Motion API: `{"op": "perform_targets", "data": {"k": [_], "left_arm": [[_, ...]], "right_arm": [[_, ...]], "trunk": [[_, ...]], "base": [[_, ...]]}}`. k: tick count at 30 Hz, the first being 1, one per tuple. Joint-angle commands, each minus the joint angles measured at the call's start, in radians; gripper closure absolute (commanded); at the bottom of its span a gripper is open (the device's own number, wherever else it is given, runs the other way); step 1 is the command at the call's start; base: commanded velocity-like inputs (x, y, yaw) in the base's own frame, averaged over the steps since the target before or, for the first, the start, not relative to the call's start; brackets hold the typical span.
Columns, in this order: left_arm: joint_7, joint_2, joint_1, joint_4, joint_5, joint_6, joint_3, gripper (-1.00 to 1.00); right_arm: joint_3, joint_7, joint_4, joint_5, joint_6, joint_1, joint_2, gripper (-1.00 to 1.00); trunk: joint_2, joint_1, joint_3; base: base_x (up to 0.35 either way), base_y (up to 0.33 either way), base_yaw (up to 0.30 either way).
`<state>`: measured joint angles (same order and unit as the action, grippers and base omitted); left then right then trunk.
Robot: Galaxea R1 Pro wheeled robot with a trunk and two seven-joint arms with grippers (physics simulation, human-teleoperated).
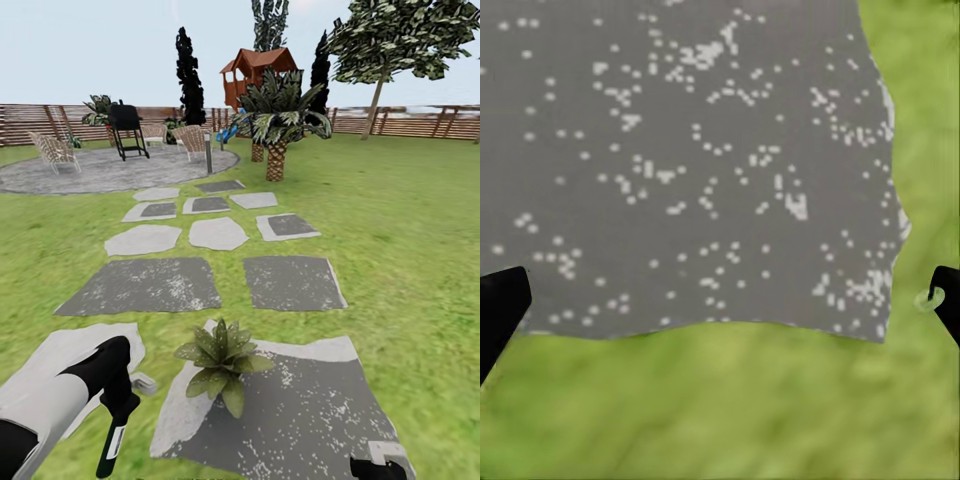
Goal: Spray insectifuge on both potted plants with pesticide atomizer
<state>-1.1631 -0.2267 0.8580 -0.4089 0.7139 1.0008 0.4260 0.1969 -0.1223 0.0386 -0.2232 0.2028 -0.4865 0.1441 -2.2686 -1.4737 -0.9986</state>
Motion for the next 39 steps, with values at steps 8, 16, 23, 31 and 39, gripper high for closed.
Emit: {"op": "perform_targets", "data": {"k": [8,16,23,31,39], "left_arm": [[-0.01,0.013,0.003,-0.004,0.009,0.007,0.002,1.0],[-0.01,0.02,0.004,-0.003,0.01,0.007,0.001,1.0],[-0.01,0.022,0.004,-0.003,0.01,0.007,-0.002,1.0],[-0.01,0.024,0.004,-0.004,0.01,0.009,0.001,1.0],[-0.015,0.023,0.008,-0.021,0.009,0.008,0.002,1.0]], "right_arm": [[0.009,-0.002,0.0,-0.01,0.002,0.0,0.001,-1.0],[0.009,0.001,-0.001,-0.009,0.001,0.0,0.001,-1.0],[0.01,0.001,-0.002,-0.007,0.001,0.0,0.002,-1.0],[0.01,0.003,-0.009,-0.004,0.001,0.0,0.004,-1.0],[0.01,0.003,-0.009,-0.005,0.001,0.0,0.002,-1.0]], "trunk": [[0.0,0.0,-0.004],[0.0,0.0,-0.004],[0.0,0.0,-0.004],[0.0,0.0,-0.004],[0.0,0.0,-0.004]], "base": [[0.0,0.0,0.245],[0.106,-0.069,0.023],[0.191,-0.21,0.0],[0.025,-0.257,0.0],[-0.188,-0.232,0.0]]}}
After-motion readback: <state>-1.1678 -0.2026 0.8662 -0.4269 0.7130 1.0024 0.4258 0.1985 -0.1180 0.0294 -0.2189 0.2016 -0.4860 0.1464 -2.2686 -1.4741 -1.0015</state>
